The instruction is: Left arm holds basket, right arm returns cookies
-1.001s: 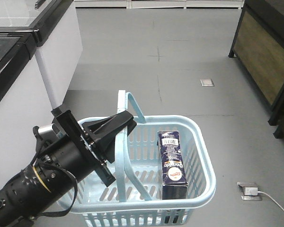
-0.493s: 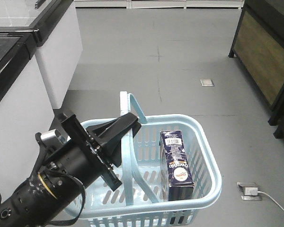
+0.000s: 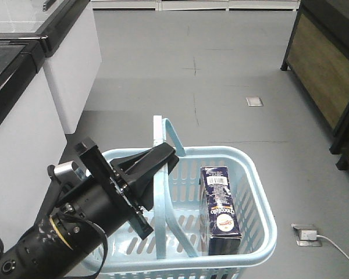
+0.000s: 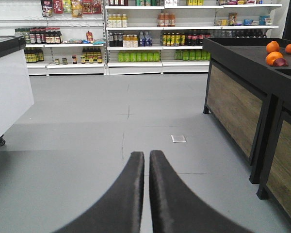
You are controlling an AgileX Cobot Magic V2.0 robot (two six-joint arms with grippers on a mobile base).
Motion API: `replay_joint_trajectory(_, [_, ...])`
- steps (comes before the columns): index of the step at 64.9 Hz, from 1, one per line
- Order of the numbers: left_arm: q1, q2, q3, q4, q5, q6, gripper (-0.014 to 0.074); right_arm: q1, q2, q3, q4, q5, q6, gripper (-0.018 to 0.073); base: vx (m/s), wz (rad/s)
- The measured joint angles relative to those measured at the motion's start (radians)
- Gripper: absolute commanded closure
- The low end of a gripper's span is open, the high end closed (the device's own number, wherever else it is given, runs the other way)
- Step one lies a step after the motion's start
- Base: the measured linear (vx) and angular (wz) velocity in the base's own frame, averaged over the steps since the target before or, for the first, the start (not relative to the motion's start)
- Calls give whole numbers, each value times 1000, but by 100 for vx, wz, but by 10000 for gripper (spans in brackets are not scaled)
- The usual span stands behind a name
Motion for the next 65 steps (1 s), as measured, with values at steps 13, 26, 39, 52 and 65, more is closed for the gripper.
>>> replay_joint_trajectory(13, [0, 0, 0, 8, 0, 0, 601, 0, 0, 0, 0, 0, 0, 565, 0, 0])
replay_joint_trajectory(26, [0, 0, 0, 39, 0, -19, 601, 0, 0, 0, 0, 0, 0, 565, 0, 0])
replay_joint_trajectory(39, [0, 0, 0, 41, 0, -23, 601, 0, 0, 0, 0, 0, 0, 565, 0, 0])
replay_joint_trajectory(52, [0, 0, 0, 41, 0, -23, 601, 0, 0, 0, 0, 0, 0, 565, 0, 0])
replay_joint_trajectory(65, [0, 0, 0, 41, 0, -20, 599, 0, 0, 0, 0, 0, 0, 565, 0, 0])
